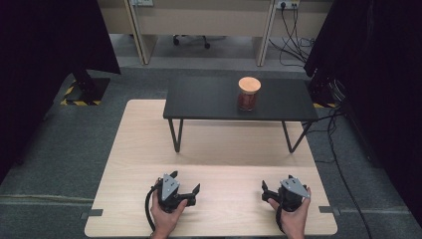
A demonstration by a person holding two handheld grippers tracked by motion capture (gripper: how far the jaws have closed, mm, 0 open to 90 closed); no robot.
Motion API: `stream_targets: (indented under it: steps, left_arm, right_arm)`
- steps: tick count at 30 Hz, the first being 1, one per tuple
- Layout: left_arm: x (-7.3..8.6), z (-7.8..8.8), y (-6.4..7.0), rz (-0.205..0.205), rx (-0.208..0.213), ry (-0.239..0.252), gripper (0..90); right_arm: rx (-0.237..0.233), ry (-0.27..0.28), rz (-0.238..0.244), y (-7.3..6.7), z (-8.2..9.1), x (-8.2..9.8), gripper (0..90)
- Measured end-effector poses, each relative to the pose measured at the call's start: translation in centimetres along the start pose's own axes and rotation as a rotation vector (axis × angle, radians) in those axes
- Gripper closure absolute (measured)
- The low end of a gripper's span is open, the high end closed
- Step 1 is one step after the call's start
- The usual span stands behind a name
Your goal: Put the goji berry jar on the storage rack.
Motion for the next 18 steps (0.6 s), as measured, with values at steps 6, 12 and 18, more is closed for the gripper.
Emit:
stream_targets:
  steps: [6, 12, 18]
  left_arm:
    - [0.0, 0.0, 0.01, 0.0, -0.001, 0.0, 2.4]
    - [0.0, 0.01, 0.0, 0.001, 0.0, 0.0, 2.4]
    - [0.01, 0.0, 0.02, -0.001, -0.001, 0.0, 2.4]
  right_arm:
    - [-0.006, -0.001, -0.011, 0.15, -0.01, 0.0, 1.4]
    - [-0.004, 0.0, -0.004, 0.07, 0.01, 0.02, 1.4]
    - [-0.003, 0.002, -0.004, 0.06, 0.02, 0.03, 1.4]
Point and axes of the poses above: each handheld gripper's, and its own axes: z roughly backward along the jaws, x roughly out of its underside, y roughly to its right, the point moved 6 cm from there along -z, roughly forward along the jaws, and after that the axes turned 13 degrees about z, right-handed, at the moved point
